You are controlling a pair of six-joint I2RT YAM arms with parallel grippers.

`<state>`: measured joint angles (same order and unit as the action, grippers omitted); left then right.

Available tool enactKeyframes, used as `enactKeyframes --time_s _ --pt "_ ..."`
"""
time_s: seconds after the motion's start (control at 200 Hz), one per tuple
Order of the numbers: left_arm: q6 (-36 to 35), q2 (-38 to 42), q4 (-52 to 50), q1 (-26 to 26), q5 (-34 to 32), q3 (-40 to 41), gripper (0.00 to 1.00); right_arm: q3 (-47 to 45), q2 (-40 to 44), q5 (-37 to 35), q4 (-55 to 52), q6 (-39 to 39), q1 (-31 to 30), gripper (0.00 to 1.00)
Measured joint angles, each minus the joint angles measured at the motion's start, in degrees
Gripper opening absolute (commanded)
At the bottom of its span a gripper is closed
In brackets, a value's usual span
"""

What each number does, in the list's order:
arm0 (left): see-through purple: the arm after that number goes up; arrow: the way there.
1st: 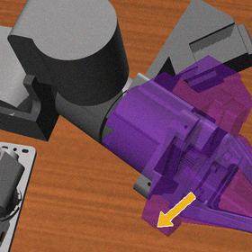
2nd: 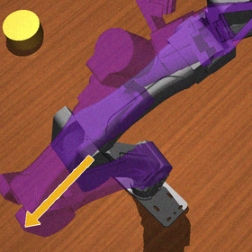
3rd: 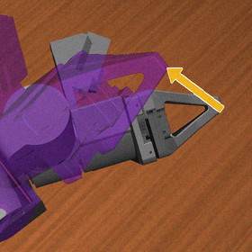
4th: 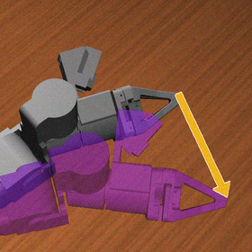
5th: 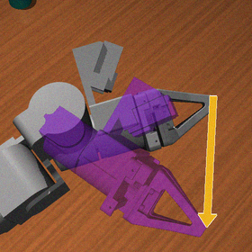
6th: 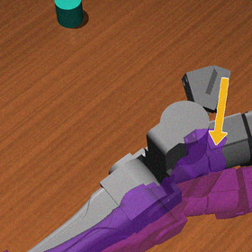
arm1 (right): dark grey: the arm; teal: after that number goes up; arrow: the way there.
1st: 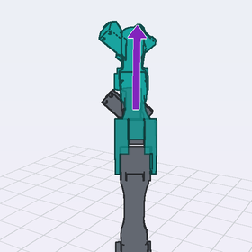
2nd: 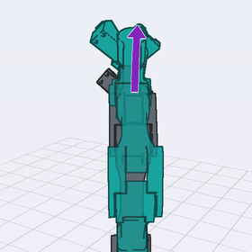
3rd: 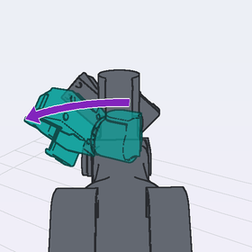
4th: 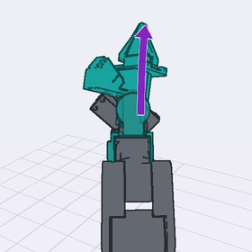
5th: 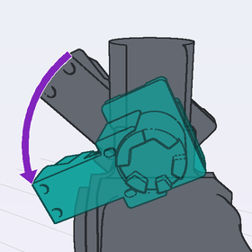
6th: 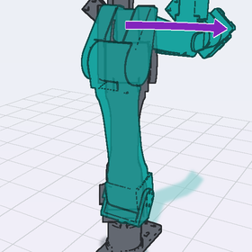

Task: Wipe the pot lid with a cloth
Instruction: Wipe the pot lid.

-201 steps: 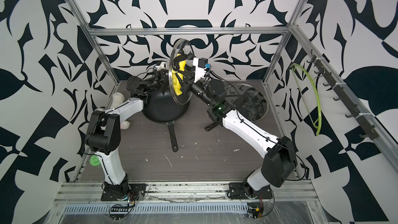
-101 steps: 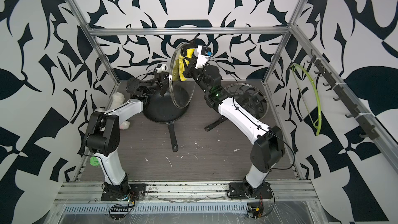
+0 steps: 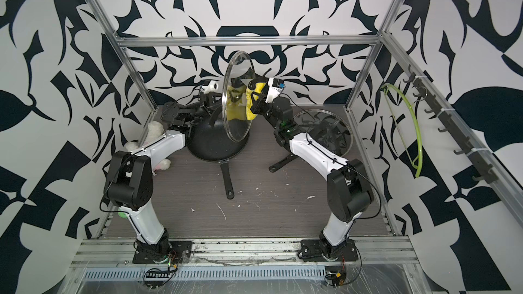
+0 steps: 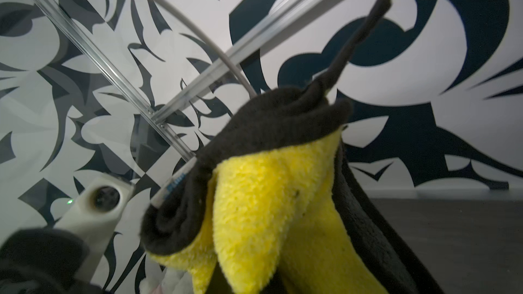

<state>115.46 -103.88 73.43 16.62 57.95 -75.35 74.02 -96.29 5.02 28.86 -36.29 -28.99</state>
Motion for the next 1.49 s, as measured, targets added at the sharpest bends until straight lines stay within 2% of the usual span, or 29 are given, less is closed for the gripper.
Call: enactKeyframes --time_s 0.335,0.655,0.9,1.25,1.495 --pt "0.0 -1.3 0.3 0.1 -1.2 -2.3 0.00 -15.1 11.0 4.0 4.4 -3.4 -5.2 0.00" --pt "0.1 -5.4 1.6 -0.2 -0.1 -5.8 0.00 -16.6 16.9 4.3 4.9 1.3 -11.8 0.00" --pt "0.4 -7.2 2.0 -0.5 0.5 -6.5 0.00 -11.4 16.3 3.5 3.7 5.8 -13.1 0.00" --pt "0.0 -7.1 2.3 -0.5 0.7 -5.6 0.00 4.3 11.7 -0.6 -2.5 13.2 -13.4 0.00" --pt "-0.6 -7.1 1.2 -0.4 1.3 -2.8 0.00 10.8 6.4 -2.5 -4.7 14.0 -8.9 0.00"
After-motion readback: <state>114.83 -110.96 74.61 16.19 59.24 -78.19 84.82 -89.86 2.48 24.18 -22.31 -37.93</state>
